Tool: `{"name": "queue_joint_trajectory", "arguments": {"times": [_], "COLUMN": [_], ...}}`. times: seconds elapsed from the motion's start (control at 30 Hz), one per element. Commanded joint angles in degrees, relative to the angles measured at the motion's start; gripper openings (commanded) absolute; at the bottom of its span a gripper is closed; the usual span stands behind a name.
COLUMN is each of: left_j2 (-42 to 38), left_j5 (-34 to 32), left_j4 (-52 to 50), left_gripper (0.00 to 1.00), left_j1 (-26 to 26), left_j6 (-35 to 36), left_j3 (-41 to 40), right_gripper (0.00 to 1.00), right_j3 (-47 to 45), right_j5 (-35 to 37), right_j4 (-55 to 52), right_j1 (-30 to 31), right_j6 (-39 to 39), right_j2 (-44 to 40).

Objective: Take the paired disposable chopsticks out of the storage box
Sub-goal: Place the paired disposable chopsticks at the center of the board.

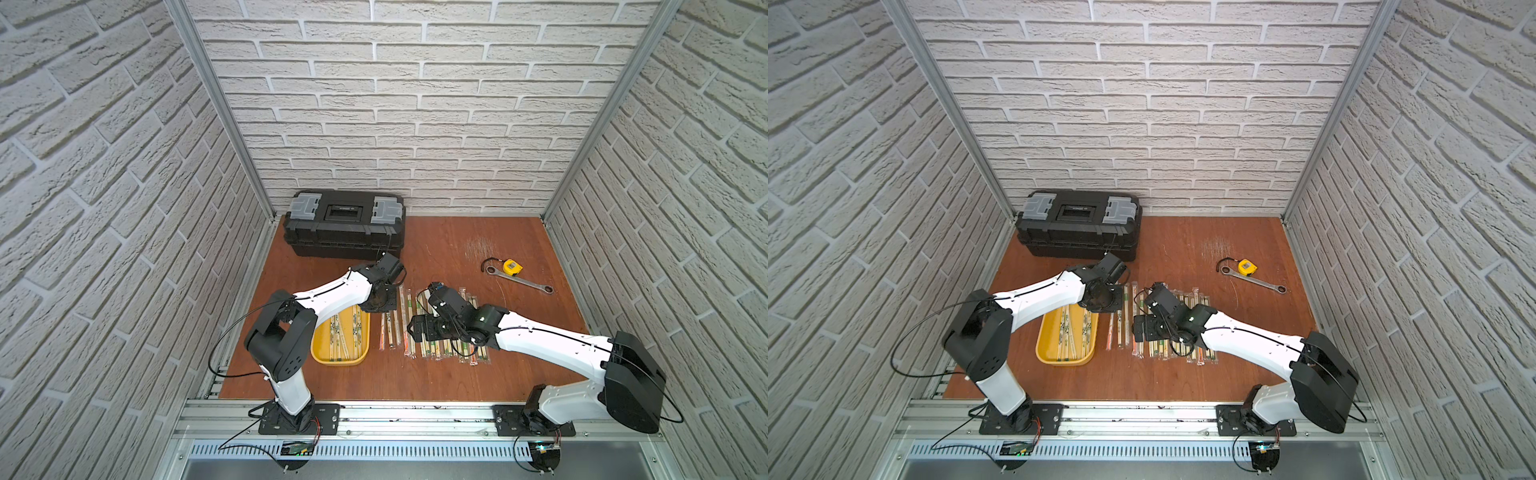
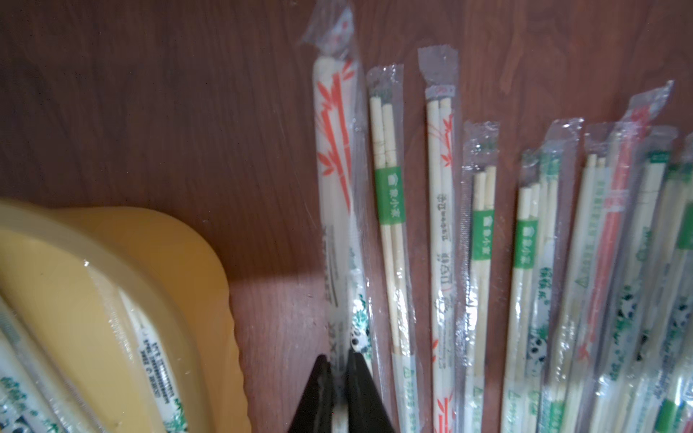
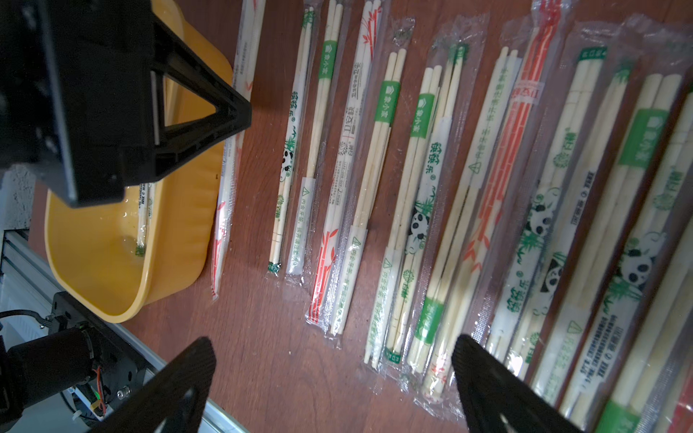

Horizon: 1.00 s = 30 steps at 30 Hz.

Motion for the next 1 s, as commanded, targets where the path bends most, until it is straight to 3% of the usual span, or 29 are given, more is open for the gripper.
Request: {"name": "queue_joint_trajectory", "arguments": {"times": [0.0,0.47,0.57,0.97], "left_j2": [1.3,3.5,2.9,-7.8], "left_j5": [-1.2,-0.3,0.1,-0.4], "left_j4": [1.4,3.2,3.5,1.1], "left_gripper": [0.13,0.20,0.25,0.37], "left_j1": [0.2,1.7,1.8,3.7], "left_j6": [-1.3,-1.9,-1.3,0.9], "left_j3": [0.7,-0.4,-0.4,-2.3], "right_gripper": [1.00,1.00,1.00,1.00], "right_j3": [-0.6,0.9,1.3,2.2], "right_j5": [1.0,0.6,0.5,-0.6], "right_j4": [0.1,-0.2,-0.3,0.1], "right_j1": [-0.3,-0.3,-0.3,-0.3], "right_j6": [-0.2,-0.6,-0.7,-0.6], "right_j2": [-1.7,-0.5,-0.2,1.6]}}
